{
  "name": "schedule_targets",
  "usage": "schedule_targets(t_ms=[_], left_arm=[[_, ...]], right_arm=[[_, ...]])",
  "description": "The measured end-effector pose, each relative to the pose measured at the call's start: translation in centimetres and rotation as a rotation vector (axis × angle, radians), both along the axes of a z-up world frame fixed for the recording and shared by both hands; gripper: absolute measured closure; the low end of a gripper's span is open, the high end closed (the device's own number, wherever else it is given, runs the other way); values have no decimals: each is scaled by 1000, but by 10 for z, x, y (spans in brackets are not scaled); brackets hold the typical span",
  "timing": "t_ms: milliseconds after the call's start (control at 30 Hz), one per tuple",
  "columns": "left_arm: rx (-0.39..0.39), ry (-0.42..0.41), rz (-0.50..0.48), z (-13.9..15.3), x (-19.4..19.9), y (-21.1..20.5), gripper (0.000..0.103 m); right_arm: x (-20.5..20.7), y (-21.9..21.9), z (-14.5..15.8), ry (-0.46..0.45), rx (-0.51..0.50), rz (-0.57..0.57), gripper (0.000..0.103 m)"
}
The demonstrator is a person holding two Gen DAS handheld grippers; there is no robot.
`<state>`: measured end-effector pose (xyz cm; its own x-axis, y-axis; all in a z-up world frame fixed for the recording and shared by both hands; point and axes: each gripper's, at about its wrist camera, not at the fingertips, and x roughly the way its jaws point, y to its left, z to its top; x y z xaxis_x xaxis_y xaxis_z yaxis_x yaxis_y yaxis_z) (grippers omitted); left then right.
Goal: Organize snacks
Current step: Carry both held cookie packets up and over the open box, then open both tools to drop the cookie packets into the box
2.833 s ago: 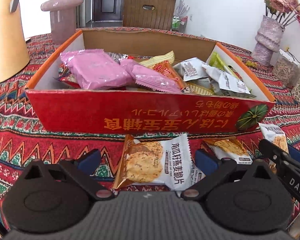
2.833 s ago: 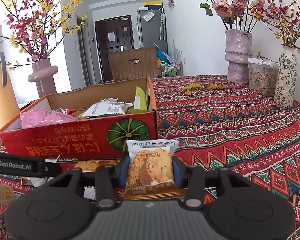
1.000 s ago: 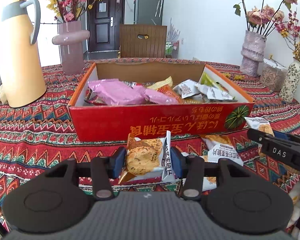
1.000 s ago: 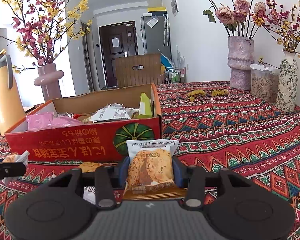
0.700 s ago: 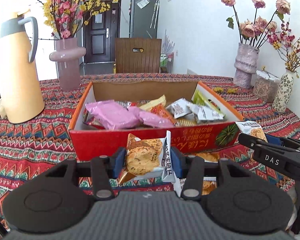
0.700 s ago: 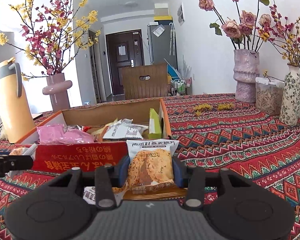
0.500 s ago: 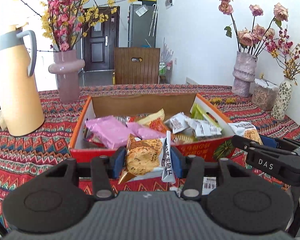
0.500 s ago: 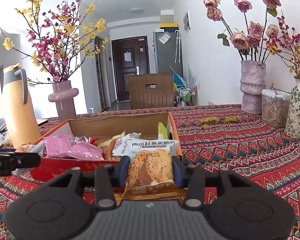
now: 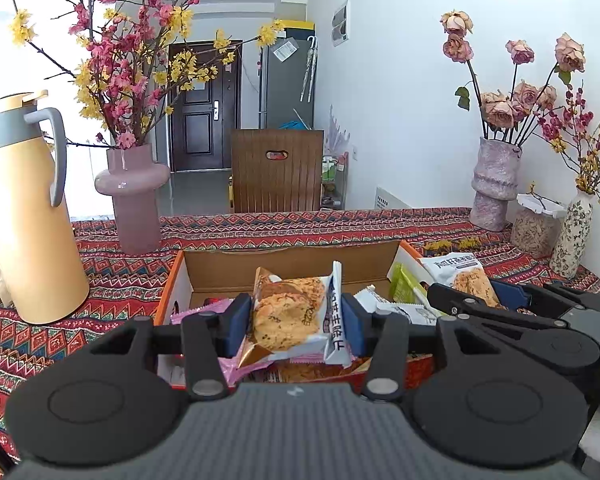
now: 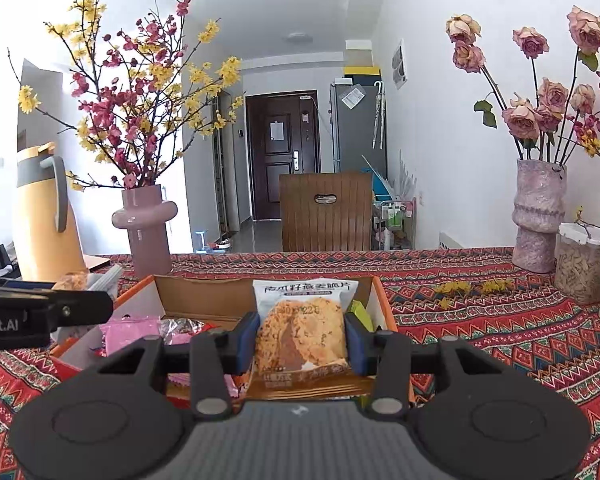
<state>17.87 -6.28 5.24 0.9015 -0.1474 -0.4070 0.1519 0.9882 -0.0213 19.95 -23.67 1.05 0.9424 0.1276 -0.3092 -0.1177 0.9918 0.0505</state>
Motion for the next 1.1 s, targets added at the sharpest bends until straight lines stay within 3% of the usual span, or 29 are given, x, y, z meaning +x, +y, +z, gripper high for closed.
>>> schedule_targets(t_ms=[367, 933, 1000, 1100], left_arm=[[-17, -1, 48, -2, 42, 6, 54], [-39, 66, 77, -51, 87, 21, 54], [-45, 66, 77, -51, 86, 23, 52], [-52, 56, 84, -51, 83, 24, 42]], right_arm=[[42, 15, 7, -10, -16, 21, 59], [64, 8, -25, 56, 32, 20, 59], [65, 9, -26, 62, 29, 21, 57], [64, 9, -27, 67, 35, 15, 55]])
